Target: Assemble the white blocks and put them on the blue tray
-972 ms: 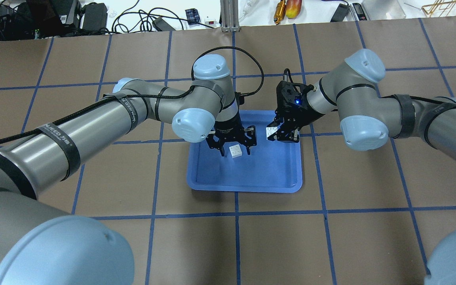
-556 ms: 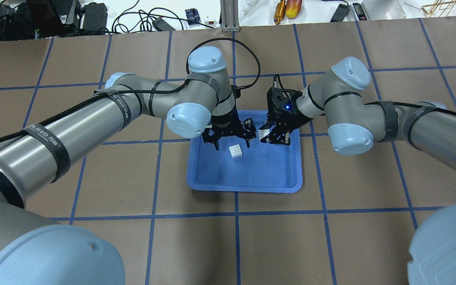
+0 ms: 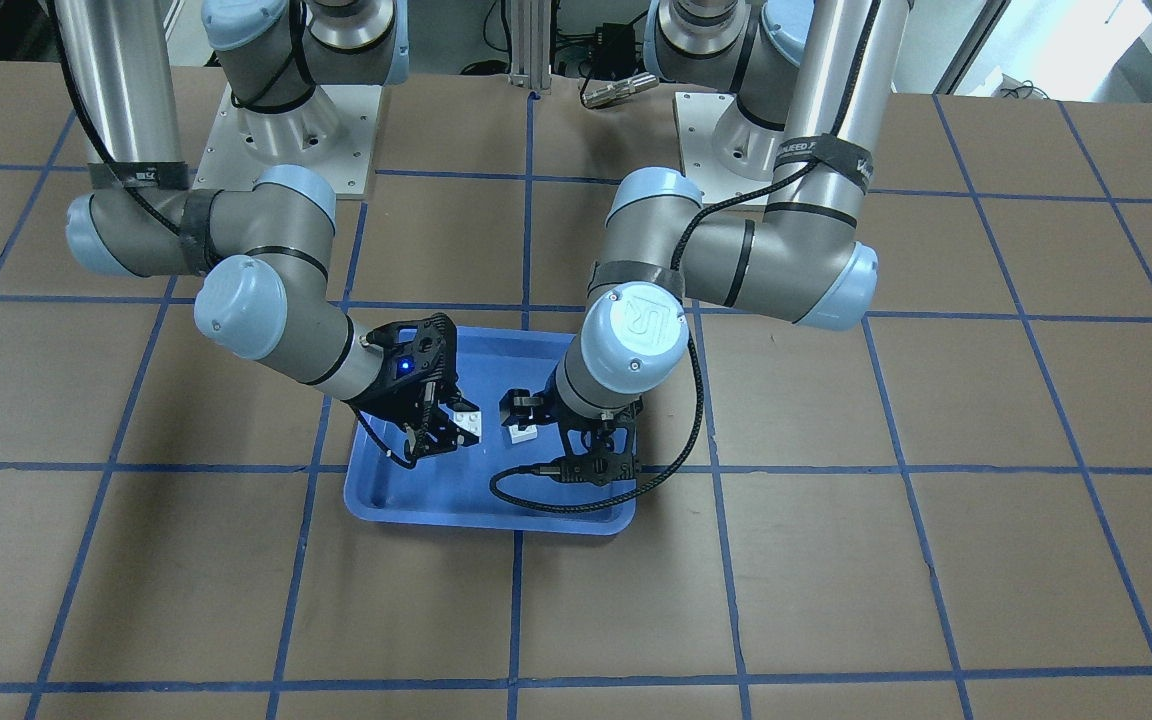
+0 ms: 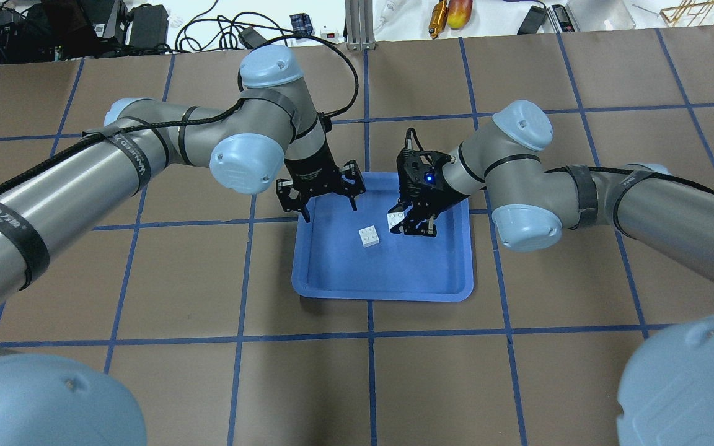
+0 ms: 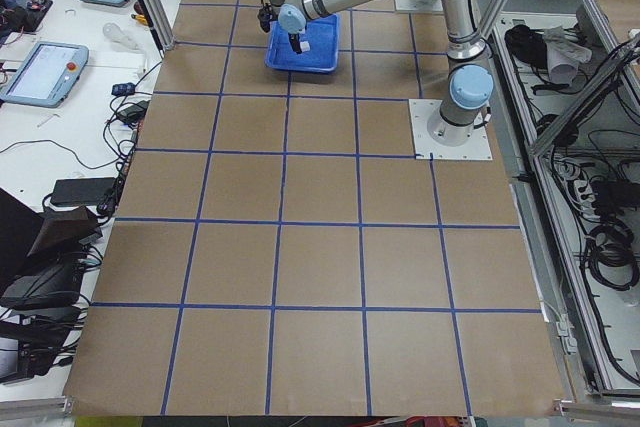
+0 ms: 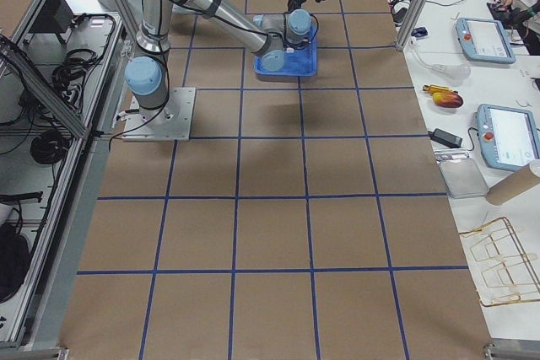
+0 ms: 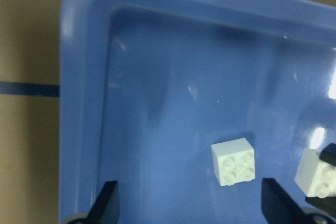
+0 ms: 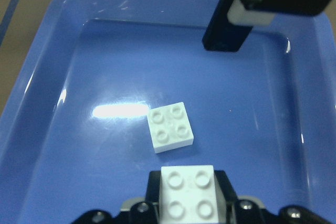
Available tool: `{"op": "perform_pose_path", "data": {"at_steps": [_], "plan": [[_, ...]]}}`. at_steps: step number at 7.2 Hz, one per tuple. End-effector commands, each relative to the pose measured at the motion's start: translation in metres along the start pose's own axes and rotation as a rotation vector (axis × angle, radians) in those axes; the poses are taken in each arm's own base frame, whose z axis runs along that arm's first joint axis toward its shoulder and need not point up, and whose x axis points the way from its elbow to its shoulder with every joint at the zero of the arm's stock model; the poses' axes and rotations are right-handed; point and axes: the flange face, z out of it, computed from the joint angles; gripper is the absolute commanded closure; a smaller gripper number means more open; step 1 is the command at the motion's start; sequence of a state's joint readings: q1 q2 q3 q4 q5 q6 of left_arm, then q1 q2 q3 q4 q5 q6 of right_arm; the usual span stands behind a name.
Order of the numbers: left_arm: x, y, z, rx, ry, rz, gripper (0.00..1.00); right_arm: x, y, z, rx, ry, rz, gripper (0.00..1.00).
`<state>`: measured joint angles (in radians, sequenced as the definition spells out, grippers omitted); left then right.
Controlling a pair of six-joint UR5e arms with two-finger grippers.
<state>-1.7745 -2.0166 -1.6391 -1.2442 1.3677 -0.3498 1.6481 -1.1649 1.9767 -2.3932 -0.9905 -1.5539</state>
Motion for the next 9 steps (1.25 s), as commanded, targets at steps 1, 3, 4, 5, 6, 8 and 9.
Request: {"op": "perform_pose_path", "data": {"at_steps": [1,3,4,5,6,8,9], "plan": [[-0.042,-0.010,-0.033,-0.008,0.007,-0.074,0.05,-0.002,-0.004,0.016,-0.005,-0.004,-0.003,0.97],[-0.066,-0.016,-0.053,0.002,0.018,-0.108,0.00,-0.004,-0.009,0.020,-0.005,-0.012,0.013,0.97],[-0.073,-0.016,-0.057,-0.001,0.018,-0.121,0.00,-0.008,-0.016,0.025,-0.007,-0.021,0.000,0.97],[-0.074,-0.016,-0.060,0.005,0.021,-0.125,0.00,-0.009,-0.018,0.026,-0.007,-0.023,-0.006,0.97],[-0.074,-0.016,-0.060,0.004,0.019,-0.131,0.00,-0.010,-0.017,0.027,-0.007,-0.025,-0.004,0.97],[-0.074,-0.016,-0.063,0.009,0.020,-0.133,0.00,-0.010,-0.017,0.027,-0.007,-0.023,-0.006,0.97],[-0.073,-0.016,-0.064,0.011,0.024,-0.133,0.00,-0.010,-0.016,0.029,-0.008,-0.025,-0.004,0.96]]}}
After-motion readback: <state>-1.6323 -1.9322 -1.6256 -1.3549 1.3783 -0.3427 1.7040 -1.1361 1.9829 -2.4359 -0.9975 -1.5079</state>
